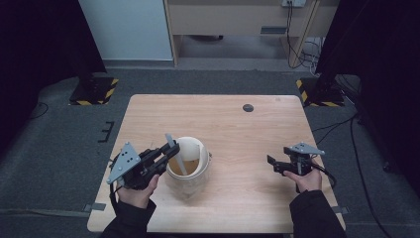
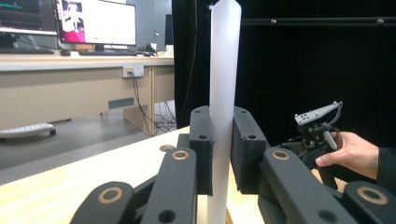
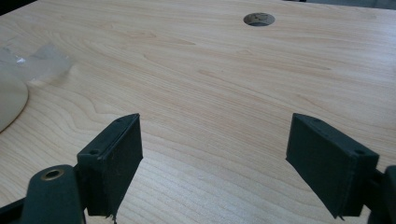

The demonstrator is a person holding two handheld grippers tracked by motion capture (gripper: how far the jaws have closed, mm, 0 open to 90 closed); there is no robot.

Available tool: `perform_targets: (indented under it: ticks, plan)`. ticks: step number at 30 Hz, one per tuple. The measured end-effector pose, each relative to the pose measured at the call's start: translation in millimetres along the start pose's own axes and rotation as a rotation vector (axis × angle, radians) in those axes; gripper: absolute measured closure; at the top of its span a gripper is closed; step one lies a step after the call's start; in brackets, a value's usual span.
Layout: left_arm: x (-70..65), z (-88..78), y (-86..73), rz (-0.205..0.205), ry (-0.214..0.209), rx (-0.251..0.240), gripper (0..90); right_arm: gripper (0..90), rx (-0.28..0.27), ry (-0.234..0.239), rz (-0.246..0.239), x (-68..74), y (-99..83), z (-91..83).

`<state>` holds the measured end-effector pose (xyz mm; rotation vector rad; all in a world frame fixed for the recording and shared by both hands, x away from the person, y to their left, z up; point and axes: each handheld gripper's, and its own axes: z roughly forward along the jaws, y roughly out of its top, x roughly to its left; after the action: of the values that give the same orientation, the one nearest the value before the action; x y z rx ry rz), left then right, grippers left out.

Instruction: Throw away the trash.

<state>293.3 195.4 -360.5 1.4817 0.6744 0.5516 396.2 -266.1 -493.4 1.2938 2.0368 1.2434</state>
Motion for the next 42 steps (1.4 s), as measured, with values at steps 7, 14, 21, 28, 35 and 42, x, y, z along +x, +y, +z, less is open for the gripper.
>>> perform_targets:
  ticks: [7, 14, 21, 28, 35, 42]
  plan:
    - [4.9, 0.5, -8.1, -0.034, 0.002, 0.03, 74.7, 18.4, 0.0, 0.001, -0.001, 0.3, 0.2, -0.3]
    - [11.6, -9.6, -0.1, -0.052, 0.036, -0.014, 61.5, 18.4, 0.002, 0.002, -0.003, 0.1, 0.3, -0.5]
    - [34.2, -28.9, 4.6, -0.07, 0.132, -0.056, 51.2, 18.3, 0.002, 0.0, 0.001, -0.8, -0.5, -0.6]
    - [66.5, -42.9, -13.9, -0.106, 0.245, -0.016, 44.0, 18.1, 0.01, -0.007, -0.006, -2.2, -1.7, -0.8]
    - [96.3, -45.5, -50.4, -0.121, 0.355, 0.095, 34.2, 17.7, 0.016, -0.012, -0.01, -3.4, -2.6, -0.3]
    - [117.2, -42.5, -89.8, -0.141, 0.415, 0.258, 25.4, 16.8, 0.035, -0.02, -0.005, -6.5, -6.0, 1.1]
